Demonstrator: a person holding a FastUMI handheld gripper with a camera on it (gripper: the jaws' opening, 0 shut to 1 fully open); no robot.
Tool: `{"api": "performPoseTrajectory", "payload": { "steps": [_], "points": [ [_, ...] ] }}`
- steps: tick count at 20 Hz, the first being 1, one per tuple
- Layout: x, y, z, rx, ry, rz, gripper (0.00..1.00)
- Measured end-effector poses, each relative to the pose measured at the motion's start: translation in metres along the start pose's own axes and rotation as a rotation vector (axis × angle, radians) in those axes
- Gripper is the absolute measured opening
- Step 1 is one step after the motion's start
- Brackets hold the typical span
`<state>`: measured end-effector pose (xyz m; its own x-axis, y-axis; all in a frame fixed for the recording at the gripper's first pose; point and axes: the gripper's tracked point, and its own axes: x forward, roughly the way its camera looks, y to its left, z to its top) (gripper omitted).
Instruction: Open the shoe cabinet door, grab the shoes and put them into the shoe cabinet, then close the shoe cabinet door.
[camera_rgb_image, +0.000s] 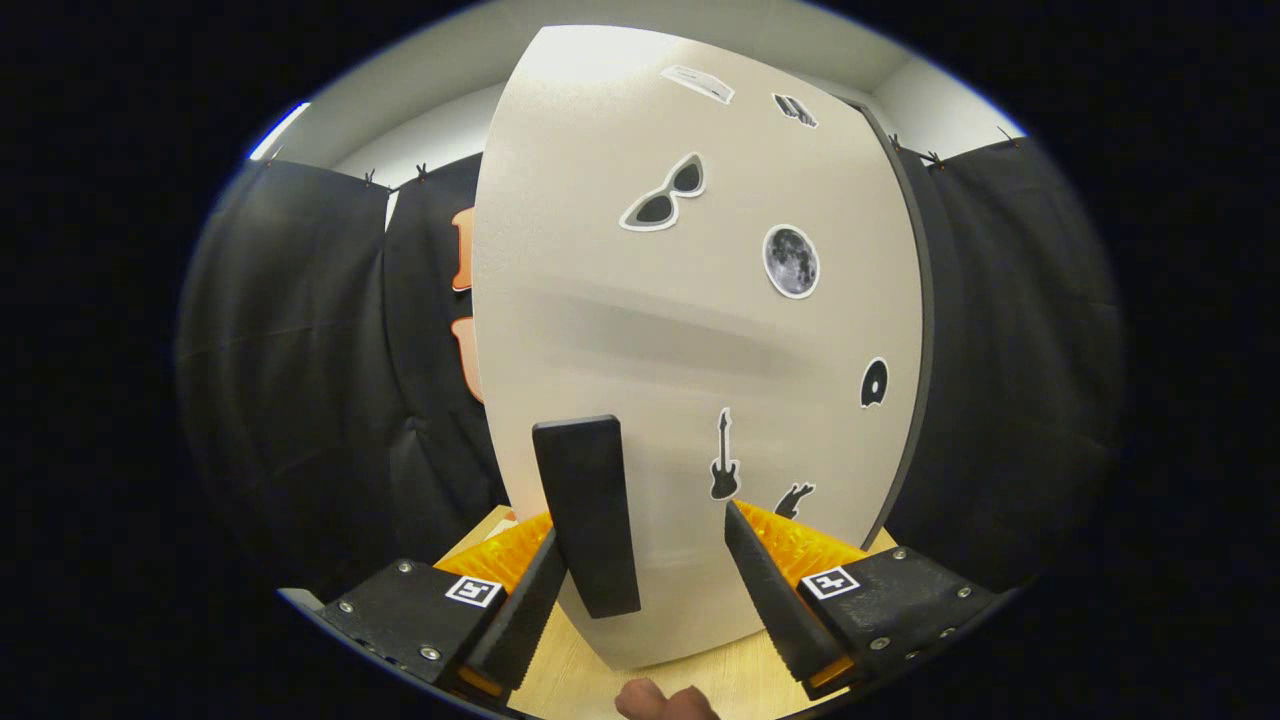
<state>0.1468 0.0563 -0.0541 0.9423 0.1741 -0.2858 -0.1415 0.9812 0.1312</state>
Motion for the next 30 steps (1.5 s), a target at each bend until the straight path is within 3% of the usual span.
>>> {"api": "performPoseTrajectory", "payload": {
  "steps": [14, 20, 30],
  "points": [
    [0.074, 0.017, 0.007, 0.036, 0.004, -0.004, 0.94],
    [0.083, 0.014, 0.006, -0.008, -0.009, -0.068, 0.95],
    [0.08, 0.015, 0.006, 0.012, 0.005, -0.059, 0.96]
  ]
}}
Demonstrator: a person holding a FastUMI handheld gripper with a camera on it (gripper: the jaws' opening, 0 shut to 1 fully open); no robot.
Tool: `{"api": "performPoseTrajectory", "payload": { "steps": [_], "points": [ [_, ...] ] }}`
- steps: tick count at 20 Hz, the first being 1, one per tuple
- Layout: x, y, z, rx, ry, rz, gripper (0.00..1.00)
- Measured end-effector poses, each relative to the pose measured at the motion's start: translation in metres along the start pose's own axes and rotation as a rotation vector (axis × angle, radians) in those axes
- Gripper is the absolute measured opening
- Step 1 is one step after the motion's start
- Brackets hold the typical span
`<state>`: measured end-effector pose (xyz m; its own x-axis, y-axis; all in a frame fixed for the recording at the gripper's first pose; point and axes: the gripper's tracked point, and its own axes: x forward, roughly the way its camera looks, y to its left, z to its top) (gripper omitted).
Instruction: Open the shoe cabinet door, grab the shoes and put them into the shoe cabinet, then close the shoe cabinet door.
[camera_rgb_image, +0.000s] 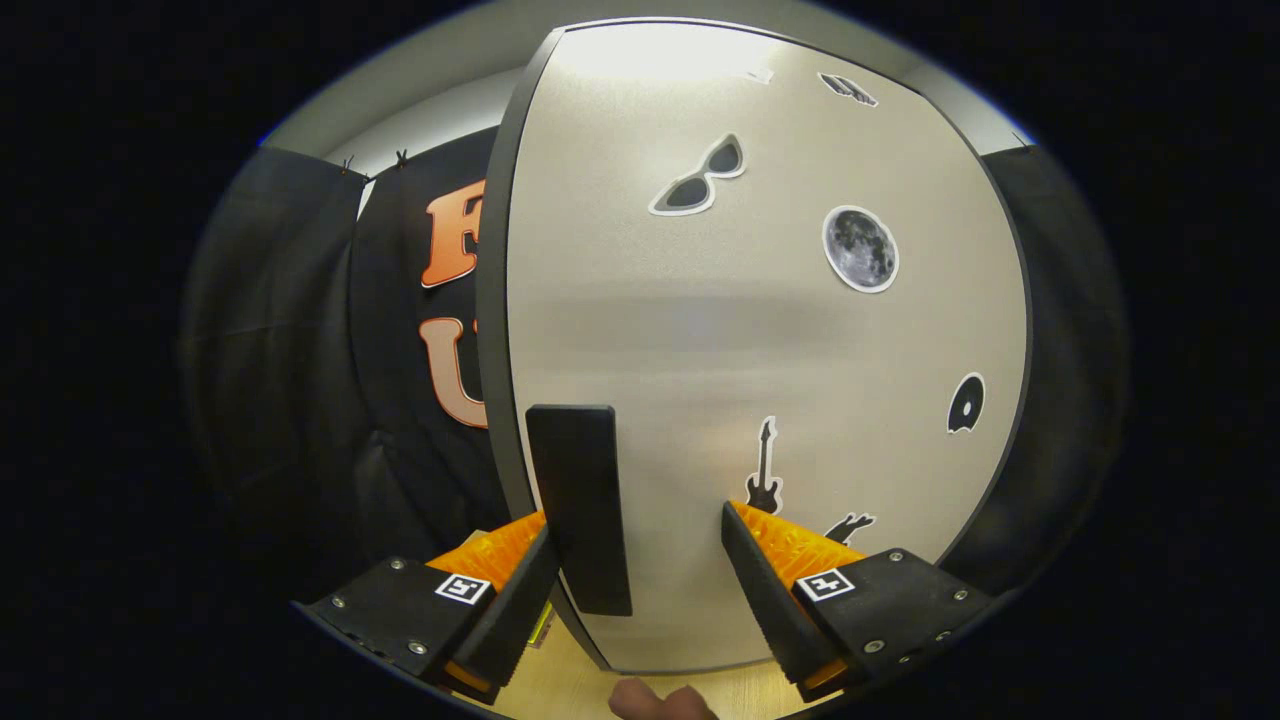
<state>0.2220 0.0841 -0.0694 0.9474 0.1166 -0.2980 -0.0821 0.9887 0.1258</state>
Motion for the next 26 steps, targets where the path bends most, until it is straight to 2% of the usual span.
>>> {"api": "performPoseTrajectory", "payload": {
  "steps": [4, 19, 26],
  "points": [
    [-0.023, -0.001, 0.009, 0.015, -0.018, -0.003, 0.95],
    [-0.196, -0.049, 0.032, -0.106, -0.107, -0.156, 0.95],
    [-0.275, -0.079, 0.039, -0.111, -0.15, -0.148, 0.95]
  ]
}}
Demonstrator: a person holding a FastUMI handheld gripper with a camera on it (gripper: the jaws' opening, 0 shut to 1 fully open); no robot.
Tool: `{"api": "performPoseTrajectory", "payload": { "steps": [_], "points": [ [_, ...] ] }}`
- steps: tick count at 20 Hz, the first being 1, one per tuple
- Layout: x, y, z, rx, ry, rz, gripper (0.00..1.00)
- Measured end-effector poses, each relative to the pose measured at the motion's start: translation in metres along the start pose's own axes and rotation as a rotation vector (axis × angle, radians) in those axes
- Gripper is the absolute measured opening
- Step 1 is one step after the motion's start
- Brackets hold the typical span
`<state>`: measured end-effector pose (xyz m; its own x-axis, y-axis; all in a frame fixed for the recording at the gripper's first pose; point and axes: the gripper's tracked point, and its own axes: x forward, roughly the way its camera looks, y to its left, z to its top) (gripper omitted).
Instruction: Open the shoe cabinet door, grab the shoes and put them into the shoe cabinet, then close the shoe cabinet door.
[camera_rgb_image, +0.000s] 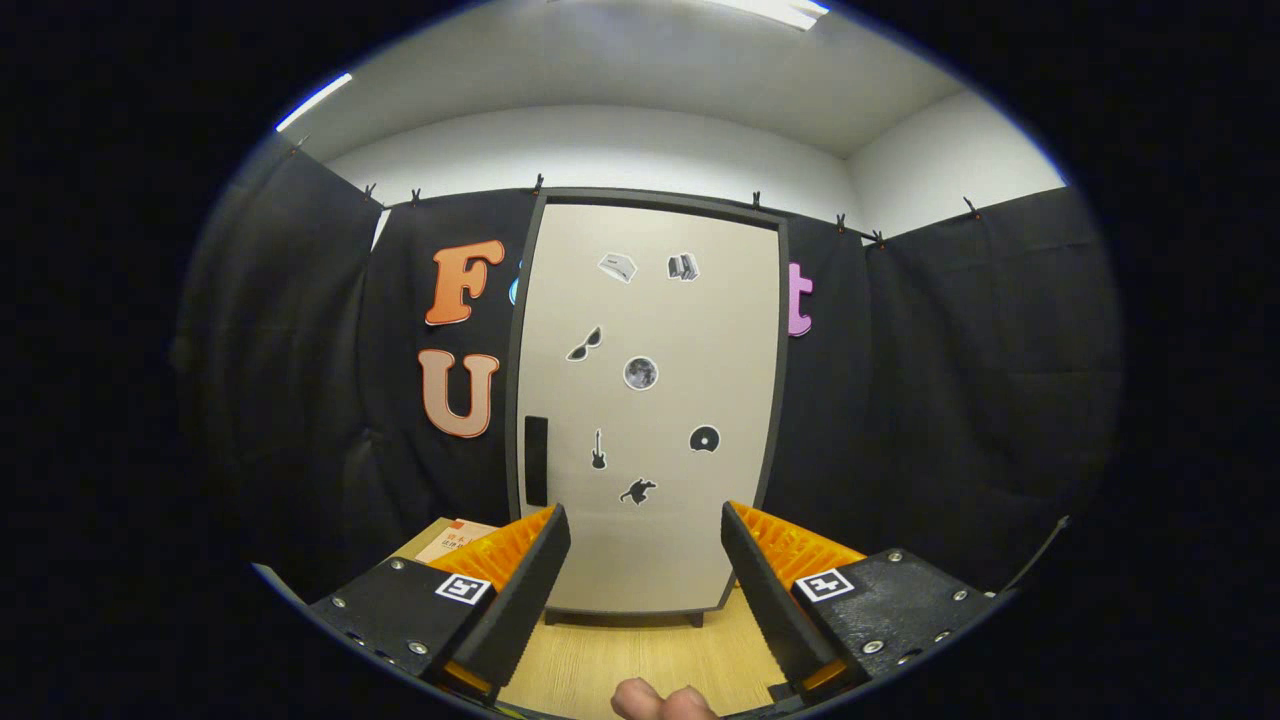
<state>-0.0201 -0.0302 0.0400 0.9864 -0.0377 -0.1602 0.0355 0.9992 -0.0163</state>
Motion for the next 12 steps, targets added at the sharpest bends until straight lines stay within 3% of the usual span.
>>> {"api": "performPoseTrajectory", "payload": {
  "steps": [5, 12],
  "points": [
    [-0.055, -0.024, 0.008, 0.062, -0.008, 0.028, 0.95],
    [-0.092, -0.048, 0.009, 0.092, -0.029, 0.044, 0.95]
  ]
}}
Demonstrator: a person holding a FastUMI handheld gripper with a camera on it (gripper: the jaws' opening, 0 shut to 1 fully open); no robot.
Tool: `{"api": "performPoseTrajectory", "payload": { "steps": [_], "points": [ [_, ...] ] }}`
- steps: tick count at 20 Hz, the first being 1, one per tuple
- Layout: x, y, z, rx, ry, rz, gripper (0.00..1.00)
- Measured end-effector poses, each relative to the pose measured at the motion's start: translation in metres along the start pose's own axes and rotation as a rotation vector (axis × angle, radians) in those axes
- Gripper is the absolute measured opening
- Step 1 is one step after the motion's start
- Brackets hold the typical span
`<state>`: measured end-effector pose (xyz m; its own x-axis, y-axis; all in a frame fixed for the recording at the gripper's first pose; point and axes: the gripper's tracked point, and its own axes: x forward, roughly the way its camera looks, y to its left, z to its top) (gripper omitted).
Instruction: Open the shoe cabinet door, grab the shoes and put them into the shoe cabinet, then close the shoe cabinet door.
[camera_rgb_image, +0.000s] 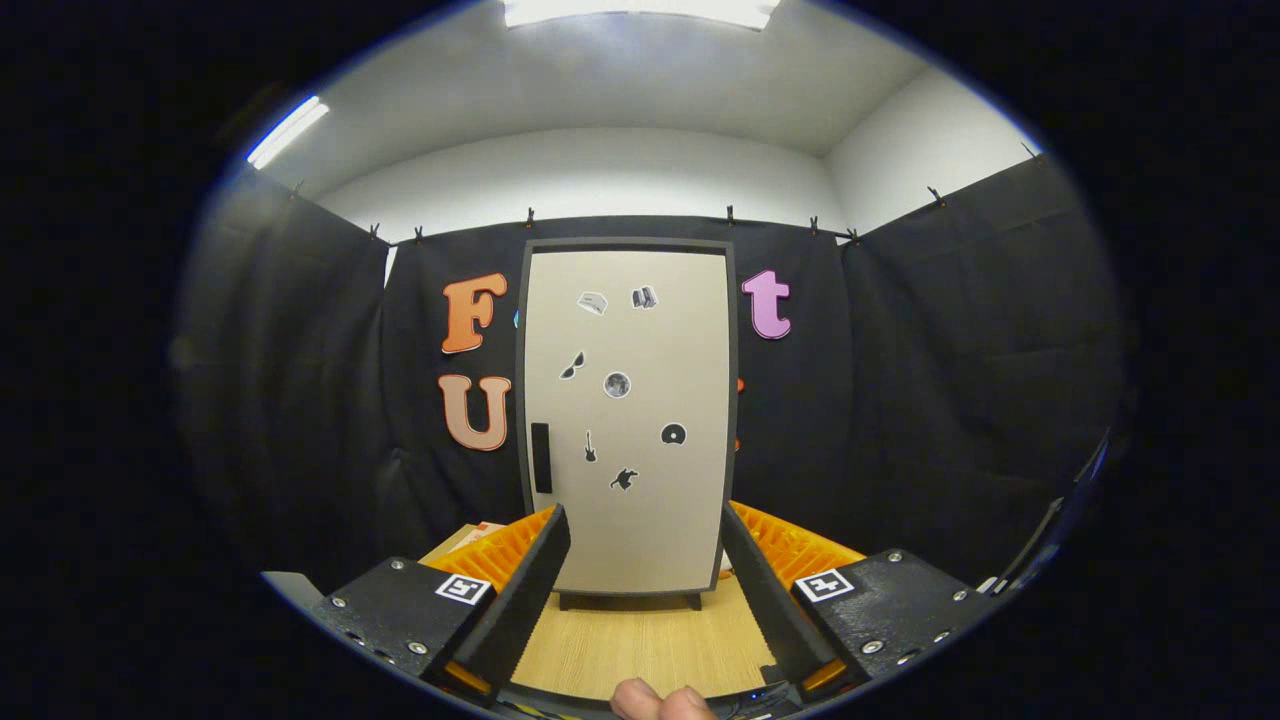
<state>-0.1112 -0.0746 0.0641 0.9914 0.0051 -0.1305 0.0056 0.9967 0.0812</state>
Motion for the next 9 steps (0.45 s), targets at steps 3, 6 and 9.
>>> {"api": "performPoseTrajectory", "payload": {
  "steps": [3, 6, 9],
  "points": [
    [-0.0035, -0.0046, 0.0003, 0.012, -0.001, 0.004, 0.95],
    [-0.003, -0.0065, 0.0013, 0.018, -0.002, 0.007, 0.95],
    [-0.0014, -0.005, -0.0018, 0.028, 0.004, 0.016, 0.95]
  ]
}}
